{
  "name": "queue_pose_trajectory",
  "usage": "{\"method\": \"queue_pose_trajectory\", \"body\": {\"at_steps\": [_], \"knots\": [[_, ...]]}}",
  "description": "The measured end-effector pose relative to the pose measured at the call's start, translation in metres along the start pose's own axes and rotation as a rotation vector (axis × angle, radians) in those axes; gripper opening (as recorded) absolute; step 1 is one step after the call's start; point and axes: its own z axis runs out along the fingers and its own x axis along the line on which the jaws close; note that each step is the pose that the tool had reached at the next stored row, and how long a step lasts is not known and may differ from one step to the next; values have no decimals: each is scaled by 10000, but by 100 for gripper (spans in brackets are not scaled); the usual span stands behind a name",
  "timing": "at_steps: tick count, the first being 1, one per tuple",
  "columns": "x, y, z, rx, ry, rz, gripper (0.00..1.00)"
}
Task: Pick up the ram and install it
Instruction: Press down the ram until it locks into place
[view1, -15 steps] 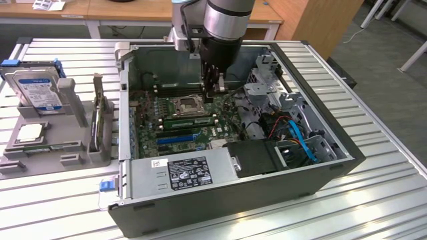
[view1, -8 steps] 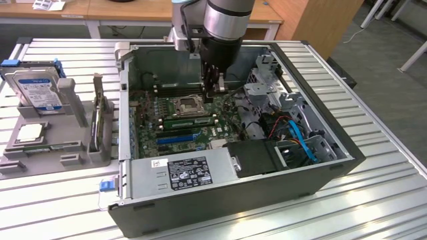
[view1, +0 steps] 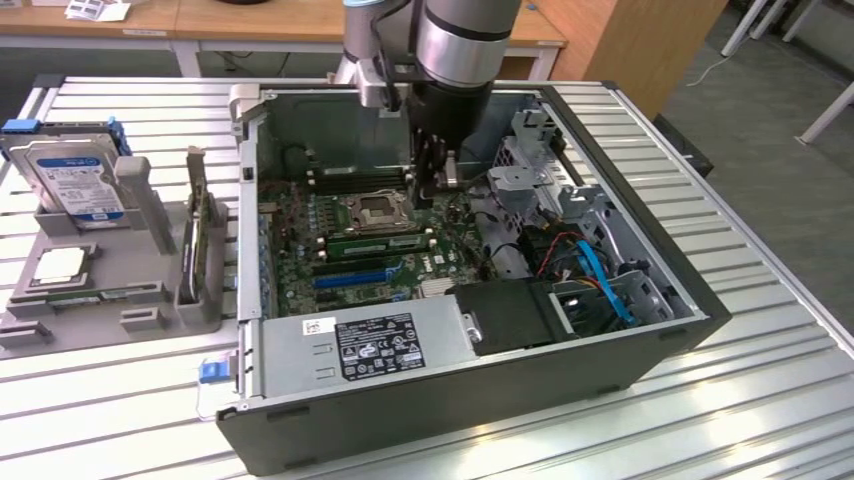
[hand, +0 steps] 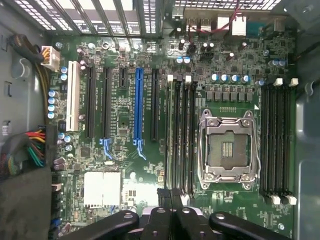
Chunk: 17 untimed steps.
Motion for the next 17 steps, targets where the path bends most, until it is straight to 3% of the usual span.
{"method": "queue_pose_trajectory", "body": {"at_steps": [17], "knots": [[5, -3, 243, 8, 4, 2, 10]]}}
